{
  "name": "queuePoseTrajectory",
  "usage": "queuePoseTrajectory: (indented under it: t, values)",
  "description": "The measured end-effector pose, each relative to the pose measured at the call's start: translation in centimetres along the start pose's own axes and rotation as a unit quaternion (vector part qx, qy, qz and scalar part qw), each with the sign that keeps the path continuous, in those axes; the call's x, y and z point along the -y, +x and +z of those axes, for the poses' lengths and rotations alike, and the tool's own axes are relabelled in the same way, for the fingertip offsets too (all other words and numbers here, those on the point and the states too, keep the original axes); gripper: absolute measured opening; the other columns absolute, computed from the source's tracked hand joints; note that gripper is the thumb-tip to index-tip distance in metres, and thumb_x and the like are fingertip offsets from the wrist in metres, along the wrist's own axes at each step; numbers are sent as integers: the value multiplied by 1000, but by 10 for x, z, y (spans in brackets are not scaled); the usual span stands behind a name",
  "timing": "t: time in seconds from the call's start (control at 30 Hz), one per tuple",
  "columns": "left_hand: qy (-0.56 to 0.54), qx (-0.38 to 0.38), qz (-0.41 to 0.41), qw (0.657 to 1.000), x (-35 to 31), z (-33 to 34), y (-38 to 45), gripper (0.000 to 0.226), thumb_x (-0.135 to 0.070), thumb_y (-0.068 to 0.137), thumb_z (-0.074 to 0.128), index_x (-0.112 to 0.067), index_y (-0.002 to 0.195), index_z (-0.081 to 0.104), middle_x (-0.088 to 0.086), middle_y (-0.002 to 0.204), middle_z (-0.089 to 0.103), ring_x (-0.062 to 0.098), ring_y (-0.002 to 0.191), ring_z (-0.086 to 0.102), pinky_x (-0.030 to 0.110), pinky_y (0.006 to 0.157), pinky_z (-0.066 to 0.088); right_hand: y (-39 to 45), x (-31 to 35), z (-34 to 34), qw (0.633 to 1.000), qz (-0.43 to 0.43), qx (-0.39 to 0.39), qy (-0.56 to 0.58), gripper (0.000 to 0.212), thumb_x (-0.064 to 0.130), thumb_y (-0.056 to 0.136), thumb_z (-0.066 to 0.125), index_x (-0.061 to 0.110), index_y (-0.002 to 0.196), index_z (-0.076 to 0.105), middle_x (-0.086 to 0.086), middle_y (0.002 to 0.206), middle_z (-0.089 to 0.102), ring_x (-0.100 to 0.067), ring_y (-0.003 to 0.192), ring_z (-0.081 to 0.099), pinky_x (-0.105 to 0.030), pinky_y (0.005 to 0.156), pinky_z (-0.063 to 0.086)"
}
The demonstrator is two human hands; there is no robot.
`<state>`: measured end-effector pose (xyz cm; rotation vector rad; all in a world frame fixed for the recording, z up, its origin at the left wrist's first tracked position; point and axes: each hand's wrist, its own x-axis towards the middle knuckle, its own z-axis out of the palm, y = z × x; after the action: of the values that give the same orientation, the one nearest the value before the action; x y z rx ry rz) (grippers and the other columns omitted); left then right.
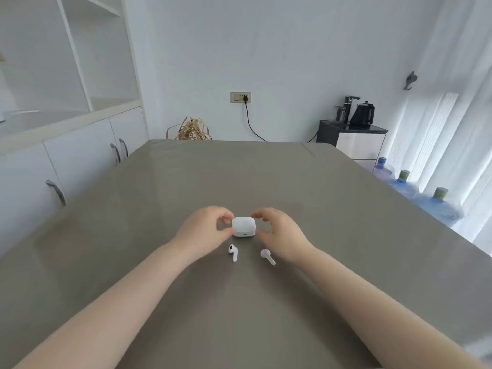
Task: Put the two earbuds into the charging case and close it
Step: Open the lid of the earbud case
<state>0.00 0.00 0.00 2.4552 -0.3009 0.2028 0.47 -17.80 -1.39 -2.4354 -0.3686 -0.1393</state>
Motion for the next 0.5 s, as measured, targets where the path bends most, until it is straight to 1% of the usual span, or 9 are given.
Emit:
queuePoseTrajectory:
  t: [0.07,0.1,0.2,0.3,0.33,0.4,0.43,0.47,0.5]
  values:
    - [26,29,-19,999,1,3,7,35,-25,81,62,-18,116,59,-4,117,63,18,114,52,29,92,41,6,0,0,1000,1,27,-16,41,15,86,51,19,127,52,3,133,54,-18,125,43,-30,99,38]
    - [27,36,-27,999,3,5,12,41,-27,80,63,-18,120,57,-3,124,61,18,121,48,31,98,39,9,-2,1,999,4,38,-22,42,18,86,53,19,127,52,3,134,54,-19,126,42,-31,100,38]
    - [15,52,-47,997,4,9,20,52,-32,76,68,-18,124,54,-2,131,57,17,129,44,33,104,37,17,-6,4,998,17,63,-18,45,23,84,56,21,129,51,1,134,54,-19,128,40,-32,101,37]
    - [19,60,-50,997,5,12,26,51,-36,72,71,-19,118,58,-2,129,59,17,125,48,37,103,40,23,-8,5,998,24,64,-1,46,24,83,59,21,127,52,1,130,57,-20,126,41,-33,99,39]
    - [19,64,-54,996,5,13,28,42,-36,71,71,-20,109,62,-2,123,63,19,120,51,37,98,43,24,-8,6,998,27,64,8,45,25,82,60,22,126,53,2,128,59,-20,125,43,-33,98,40]
    - [20,76,-50,996,5,15,29,24,-34,69,70,-19,87,67,1,105,70,24,104,59,35,80,43,27,-7,7,997,27,67,15,44,25,80,61,22,124,54,1,123,61,-20,122,45,-32,95,42]
    - [20,79,-50,995,5,16,29,21,-32,68,70,-18,83,66,2,99,71,25,99,60,34,76,43,28,-7,8,997,29,69,17,44,24,80,61,21,124,54,0,122,61,-20,121,46,-31,92,43]
    - [20,78,-51,995,4,16,29,21,-30,67,70,-18,84,67,3,99,71,25,98,60,35,77,44,28,-7,8,997,31,70,16,45,22,80,61,21,125,53,-1,123,60,-20,120,47,-30,90,43]
    - [20,75,-54,996,4,16,29,24,-27,67,71,-18,89,68,2,104,70,24,102,59,38,83,46,30,-7,8,997,34,69,16,47,20,80,61,21,126,52,-3,124,59,-21,119,47,-29,89,42]
